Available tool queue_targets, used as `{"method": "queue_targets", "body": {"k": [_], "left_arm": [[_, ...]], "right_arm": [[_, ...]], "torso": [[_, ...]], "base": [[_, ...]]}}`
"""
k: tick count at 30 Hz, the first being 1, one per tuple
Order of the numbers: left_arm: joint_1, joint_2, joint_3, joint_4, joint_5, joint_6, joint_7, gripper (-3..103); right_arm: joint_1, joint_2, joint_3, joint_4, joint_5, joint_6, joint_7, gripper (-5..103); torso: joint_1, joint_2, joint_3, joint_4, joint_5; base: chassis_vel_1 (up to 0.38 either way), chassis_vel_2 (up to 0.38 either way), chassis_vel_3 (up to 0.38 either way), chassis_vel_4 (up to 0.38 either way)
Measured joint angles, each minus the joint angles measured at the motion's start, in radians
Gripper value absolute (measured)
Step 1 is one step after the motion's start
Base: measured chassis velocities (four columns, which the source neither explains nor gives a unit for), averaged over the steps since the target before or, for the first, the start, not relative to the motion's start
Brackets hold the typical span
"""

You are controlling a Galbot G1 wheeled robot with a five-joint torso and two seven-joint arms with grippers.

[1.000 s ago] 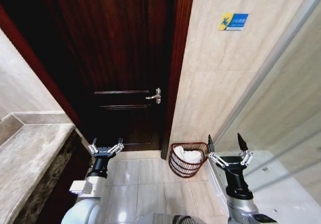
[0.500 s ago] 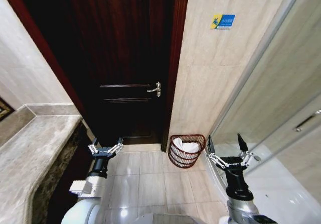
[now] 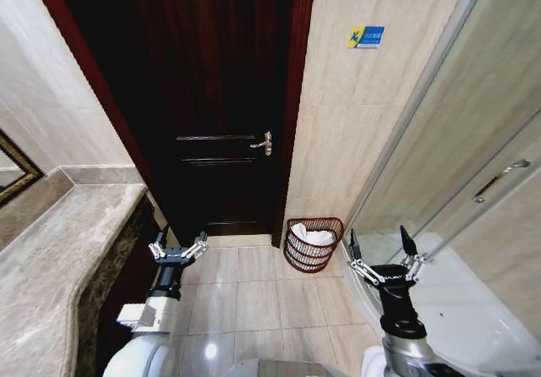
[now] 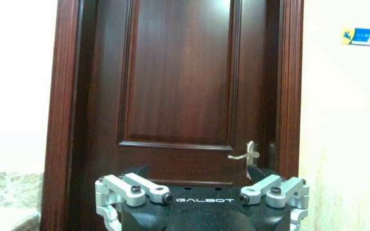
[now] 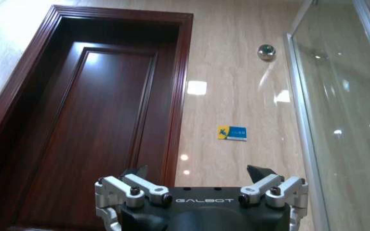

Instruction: Discard the used towel into the hamper.

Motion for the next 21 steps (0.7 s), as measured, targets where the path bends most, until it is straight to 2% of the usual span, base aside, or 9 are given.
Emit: {"method": "queue_targets", "body": {"k": [6, 21], "left_arm": [[0.0, 0.0, 0.0, 0.0, 0.0, 0.0, 0.0, 100], [0.0, 0.0, 0.0, 0.0, 0.0, 0.0, 0.0, 100]], "right_arm": [[0.001, 0.005, 0.011, -0.016, 0.001, 0.016, -0.012, 100], [0.001, 0.01, 0.017, -0.03, 0.0, 0.029, -0.014, 100]], "torso": [[0.0, 0.0, 0.0, 0.0, 0.0], [-0.001, 0.0, 0.0, -0.0001, 0.0]], "base": [[-0.048, -0.011, -0.03, -0.063], [-0.091, -0.093, -0.089, -0.072]]}}
